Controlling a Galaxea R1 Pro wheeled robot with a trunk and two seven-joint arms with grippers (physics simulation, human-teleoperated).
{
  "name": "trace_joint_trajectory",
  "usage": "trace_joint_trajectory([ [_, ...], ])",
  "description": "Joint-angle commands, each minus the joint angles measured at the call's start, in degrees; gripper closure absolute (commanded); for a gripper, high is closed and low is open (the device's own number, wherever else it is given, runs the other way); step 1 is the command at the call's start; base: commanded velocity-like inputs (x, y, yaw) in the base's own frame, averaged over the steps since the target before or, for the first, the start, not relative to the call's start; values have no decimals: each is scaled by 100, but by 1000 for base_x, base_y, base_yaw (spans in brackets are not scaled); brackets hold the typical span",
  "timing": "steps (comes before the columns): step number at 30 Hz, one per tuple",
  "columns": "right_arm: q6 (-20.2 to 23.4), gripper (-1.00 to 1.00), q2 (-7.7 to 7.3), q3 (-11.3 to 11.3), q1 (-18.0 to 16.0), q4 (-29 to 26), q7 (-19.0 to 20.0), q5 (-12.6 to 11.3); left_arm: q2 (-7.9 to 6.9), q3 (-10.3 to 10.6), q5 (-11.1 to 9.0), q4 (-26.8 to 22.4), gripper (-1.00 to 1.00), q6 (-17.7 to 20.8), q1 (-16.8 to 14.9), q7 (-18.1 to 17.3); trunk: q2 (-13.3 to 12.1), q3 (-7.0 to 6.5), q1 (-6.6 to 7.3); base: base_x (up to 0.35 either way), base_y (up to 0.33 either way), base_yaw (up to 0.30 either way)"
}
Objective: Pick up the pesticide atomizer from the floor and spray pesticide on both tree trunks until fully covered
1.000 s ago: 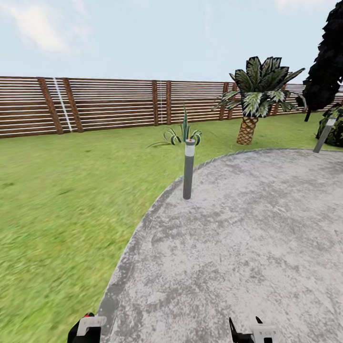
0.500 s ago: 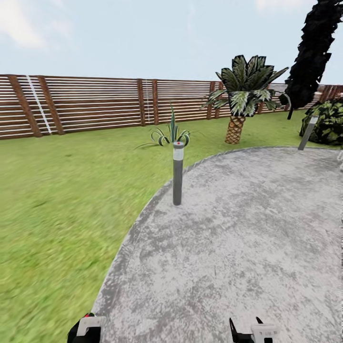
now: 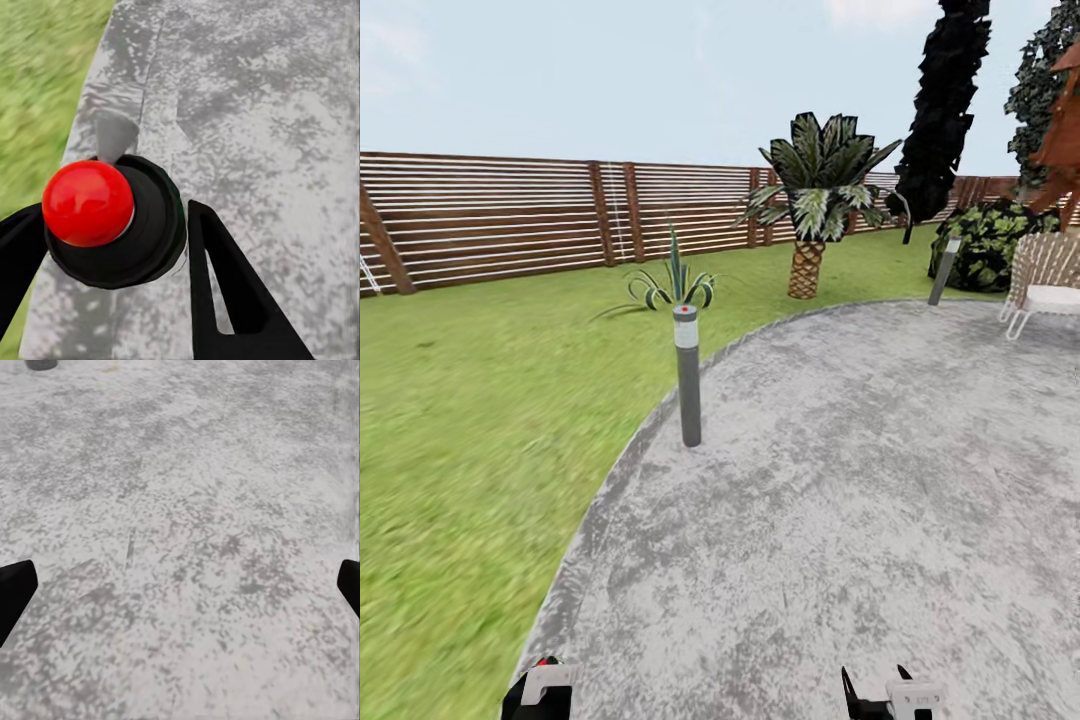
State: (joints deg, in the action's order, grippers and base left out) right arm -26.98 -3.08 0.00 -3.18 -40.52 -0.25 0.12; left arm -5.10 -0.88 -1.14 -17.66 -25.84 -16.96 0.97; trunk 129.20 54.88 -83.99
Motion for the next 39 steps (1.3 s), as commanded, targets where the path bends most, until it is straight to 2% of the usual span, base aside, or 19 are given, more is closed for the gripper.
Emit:
trace_joint_trajectory([
  [1,0,-100,0,0,1,0,0,0,0,0,0,-1,100,0,0,0,0,2,0,340,0,-284],
  [39,0,-100,1,0,2,0,6,5,0,0,1,8,100,0,0,0,0,6,0,340,0,-298],
])
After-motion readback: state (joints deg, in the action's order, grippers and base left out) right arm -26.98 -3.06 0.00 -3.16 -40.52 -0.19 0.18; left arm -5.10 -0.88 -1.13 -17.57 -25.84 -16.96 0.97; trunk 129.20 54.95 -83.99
